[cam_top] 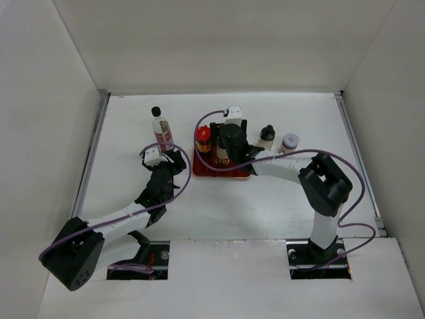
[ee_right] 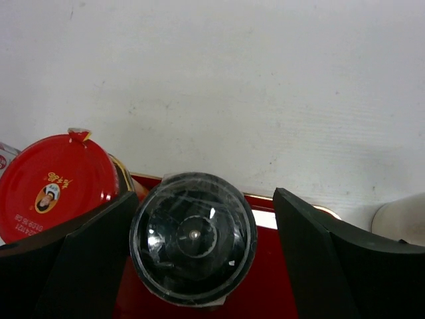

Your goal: Organize the condiment bottles

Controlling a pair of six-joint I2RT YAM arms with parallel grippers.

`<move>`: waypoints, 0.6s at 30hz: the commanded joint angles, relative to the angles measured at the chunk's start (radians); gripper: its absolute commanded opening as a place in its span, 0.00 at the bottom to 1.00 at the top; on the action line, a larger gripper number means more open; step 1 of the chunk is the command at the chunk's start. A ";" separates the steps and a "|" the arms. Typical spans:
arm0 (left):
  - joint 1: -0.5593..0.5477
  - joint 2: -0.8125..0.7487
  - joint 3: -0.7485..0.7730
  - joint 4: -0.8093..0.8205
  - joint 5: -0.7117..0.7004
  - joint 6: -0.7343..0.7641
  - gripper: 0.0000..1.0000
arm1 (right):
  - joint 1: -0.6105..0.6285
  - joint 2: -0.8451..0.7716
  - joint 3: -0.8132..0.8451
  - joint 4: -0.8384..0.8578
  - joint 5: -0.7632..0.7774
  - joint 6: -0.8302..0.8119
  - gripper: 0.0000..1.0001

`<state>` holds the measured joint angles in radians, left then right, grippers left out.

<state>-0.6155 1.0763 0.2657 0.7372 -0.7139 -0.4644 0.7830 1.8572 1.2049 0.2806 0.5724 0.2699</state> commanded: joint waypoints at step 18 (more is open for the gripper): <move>0.003 0.019 0.007 0.062 0.011 -0.013 0.58 | -0.219 -0.310 -0.220 -0.006 0.133 0.048 0.92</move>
<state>-0.6163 1.0805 0.2657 0.7395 -0.7101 -0.4648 0.5941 1.5394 0.9974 0.2733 0.6598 0.2962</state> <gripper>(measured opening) 0.578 0.912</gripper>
